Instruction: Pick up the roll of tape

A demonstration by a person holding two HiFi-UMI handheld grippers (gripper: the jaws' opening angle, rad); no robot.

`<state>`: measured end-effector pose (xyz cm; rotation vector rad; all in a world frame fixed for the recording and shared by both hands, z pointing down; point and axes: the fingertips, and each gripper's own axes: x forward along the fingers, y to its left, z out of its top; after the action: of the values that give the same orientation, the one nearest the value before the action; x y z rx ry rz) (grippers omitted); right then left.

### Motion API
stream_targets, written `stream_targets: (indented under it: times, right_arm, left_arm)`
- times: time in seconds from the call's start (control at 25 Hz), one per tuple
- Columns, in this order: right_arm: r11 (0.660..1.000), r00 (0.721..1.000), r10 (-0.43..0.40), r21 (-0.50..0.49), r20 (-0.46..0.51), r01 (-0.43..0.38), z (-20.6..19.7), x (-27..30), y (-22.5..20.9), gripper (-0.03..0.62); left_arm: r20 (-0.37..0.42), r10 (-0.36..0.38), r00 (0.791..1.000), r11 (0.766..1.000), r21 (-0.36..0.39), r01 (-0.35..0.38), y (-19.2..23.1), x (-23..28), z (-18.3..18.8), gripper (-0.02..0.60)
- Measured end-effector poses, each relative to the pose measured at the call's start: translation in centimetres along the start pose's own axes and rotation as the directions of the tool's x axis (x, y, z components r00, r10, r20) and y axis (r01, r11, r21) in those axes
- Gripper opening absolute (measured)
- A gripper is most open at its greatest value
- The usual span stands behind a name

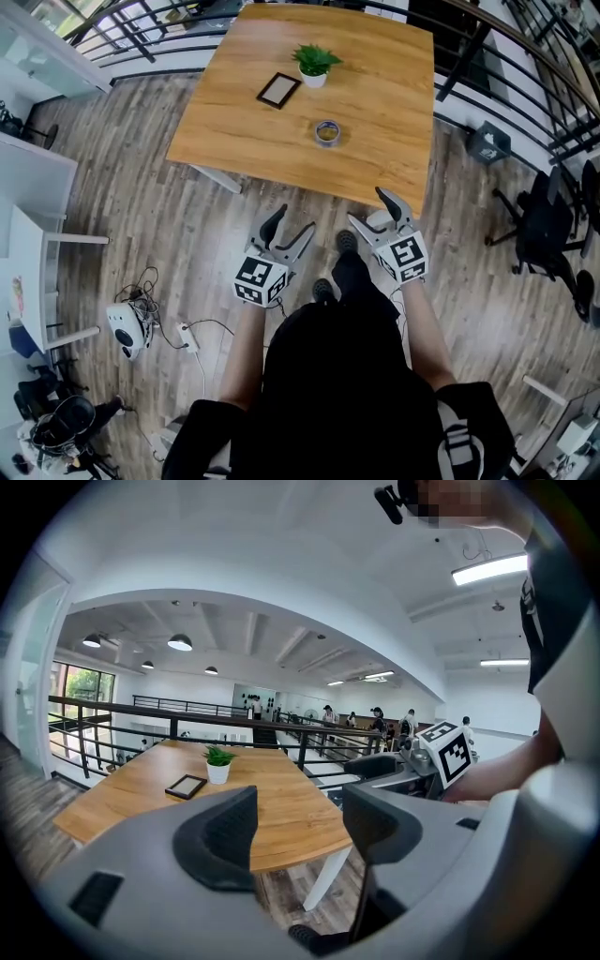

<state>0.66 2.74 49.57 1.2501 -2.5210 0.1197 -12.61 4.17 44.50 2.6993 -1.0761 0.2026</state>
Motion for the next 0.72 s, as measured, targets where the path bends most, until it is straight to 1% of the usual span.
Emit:
stream_targets:
  times: [0.16, 0.44, 0.72]
  right_arm:
    - [1.000, 1.000, 0.016, 0.004, -0.008, -0.016, 0.2, 0.9, -1.2, 0.351]
    - [0.999, 0.998, 0.049, 0.008, -0.027, -0.049, -0.2, 3.3, -3.8, 0.351]
    - [0.996, 0.996, 0.086, 0.004, -0.028, -0.086, 0.9, 7.2, -7.5, 0.351]
  left_arm:
    - [0.003, 0.015, 1.000, 1.000, -0.006, -0.015, 0.7, 1.3, 0.6, 0.285]
    - [-0.008, 0.037, 0.999, 0.999, -0.029, -0.038, 2.4, 4.2, 0.5, 0.285]
    - [-0.011, 0.072, 0.997, 0.997, -0.035, -0.072, 5.6, 7.8, 2.1, 0.285]
